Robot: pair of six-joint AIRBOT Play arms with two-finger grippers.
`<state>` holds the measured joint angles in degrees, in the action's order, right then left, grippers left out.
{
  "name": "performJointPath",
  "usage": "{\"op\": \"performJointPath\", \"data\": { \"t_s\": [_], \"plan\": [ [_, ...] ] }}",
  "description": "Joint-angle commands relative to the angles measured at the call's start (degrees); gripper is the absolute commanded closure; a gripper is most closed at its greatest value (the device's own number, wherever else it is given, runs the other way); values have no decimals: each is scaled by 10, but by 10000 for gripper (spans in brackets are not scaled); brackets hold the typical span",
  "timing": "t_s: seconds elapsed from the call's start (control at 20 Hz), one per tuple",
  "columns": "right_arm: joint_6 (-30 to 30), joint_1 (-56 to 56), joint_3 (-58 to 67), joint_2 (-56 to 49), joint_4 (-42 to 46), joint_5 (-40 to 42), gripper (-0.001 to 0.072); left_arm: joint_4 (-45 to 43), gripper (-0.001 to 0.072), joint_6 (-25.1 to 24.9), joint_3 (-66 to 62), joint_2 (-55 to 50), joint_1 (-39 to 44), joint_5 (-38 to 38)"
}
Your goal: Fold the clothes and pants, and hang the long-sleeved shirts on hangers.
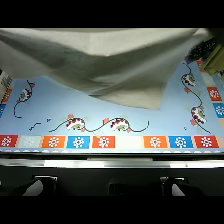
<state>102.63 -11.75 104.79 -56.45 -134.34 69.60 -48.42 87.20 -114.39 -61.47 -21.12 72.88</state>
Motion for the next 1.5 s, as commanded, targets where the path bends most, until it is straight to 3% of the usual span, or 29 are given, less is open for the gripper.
{"op": "performJointPath", "data": {
  "t_s": [0.0, 0.35, 0.65, 0.8, 1.0, 1.1, 1.25, 1.45],
  "plan": [
    [-58, 0, 47, 103, 37, -12, 682, -67, 690, 96, -32, 95, 1, 14],
    [-187, 0, 47, 185, 178, -87, 682, -170, 689, 134, -7, 209, 1, 13],
    [-219, 0, 46, 82, 193, 6, 682, -161, 690, 137, 21, 153, 2, 27],
    [-223, 1, 44, -30, 193, 76, 681, -101, 689, 96, 84, 65, 5, 27],
    [-203, 20, 43, -204, 202, 110, 681, -96, 689, 30, 156, -109, 59, 6],
    [-189, 45, 43, -287, 213, 84, 681, -96, 689, 2, 163, -214, 83, -28],
    [-186, 75, 43, -408, 232, 3, 681, -93, 689, 2, 162, -347, 109, -122],
    [-186, 78, 43, -499, 224, -97, 681, -57, 688, -29, 138, -443, 117, -212]
  ]
}}
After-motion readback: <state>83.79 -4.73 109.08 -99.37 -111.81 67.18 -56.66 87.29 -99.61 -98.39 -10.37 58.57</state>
